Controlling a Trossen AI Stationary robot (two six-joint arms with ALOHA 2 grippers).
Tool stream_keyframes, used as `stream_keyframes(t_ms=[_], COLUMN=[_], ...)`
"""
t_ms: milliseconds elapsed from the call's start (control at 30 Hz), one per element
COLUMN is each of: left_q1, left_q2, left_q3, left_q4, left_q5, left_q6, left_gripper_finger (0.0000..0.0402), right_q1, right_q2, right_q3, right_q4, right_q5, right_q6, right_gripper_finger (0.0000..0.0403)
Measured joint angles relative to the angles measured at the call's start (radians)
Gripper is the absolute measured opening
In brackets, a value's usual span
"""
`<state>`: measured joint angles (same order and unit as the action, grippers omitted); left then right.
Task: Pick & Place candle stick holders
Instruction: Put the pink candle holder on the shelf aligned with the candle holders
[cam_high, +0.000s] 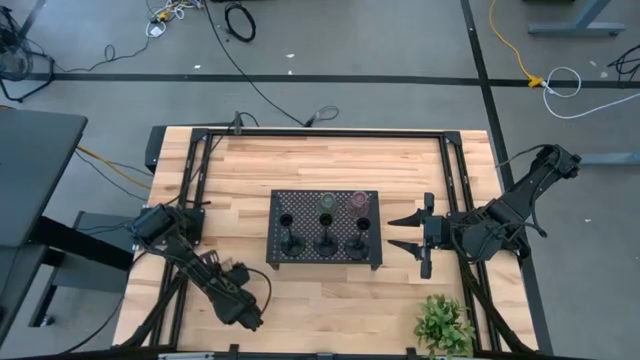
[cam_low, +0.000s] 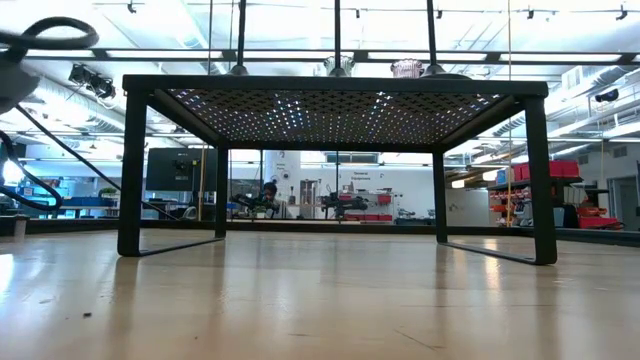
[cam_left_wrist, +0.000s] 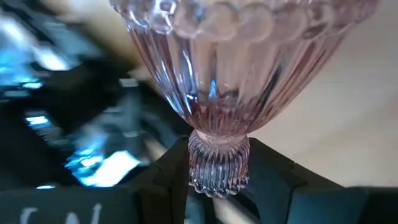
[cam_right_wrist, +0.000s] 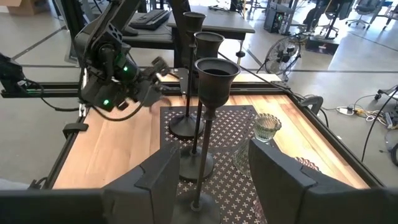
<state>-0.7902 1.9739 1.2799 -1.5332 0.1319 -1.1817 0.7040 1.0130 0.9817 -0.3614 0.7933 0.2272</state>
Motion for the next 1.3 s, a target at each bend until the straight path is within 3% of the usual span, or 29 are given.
stream_keyframes(t_ms=[300, 700, 967, 1300], left_q1=[0.002, 0.077, 0.253, 0.539], left_q2=[-0.064, -0.394, -0.598, -0.705], left_q3=[-0.006, -0.121, -0.146, -0.146], left_q4=[-0.034, -0.039, -0.038, -0.036], left_q5=[-0.19, -0.261, -0.402, -0.438], left_q6=[0.198, 0.17, 0.3, 0.553], left_gripper_finger=[0.0137, 0.0137, 0.0137, 0.0137], right_q1=[0.0, 0.0, 0.0, 0.0], right_q2=[0.0, 0.0, 0.0, 0.0], right_q3=[0.0, 0.0, 0.0, 0.0], right_q4=[-0.006, -0.015, -0.015, -0.015], right_q5=[0.001, 0.003, 0.003, 0.011], right_q6=[0.0, -0.007, -0.011, -0.014], right_gripper_finger=[0.0192, 0.0192, 0.0192, 0.0192])
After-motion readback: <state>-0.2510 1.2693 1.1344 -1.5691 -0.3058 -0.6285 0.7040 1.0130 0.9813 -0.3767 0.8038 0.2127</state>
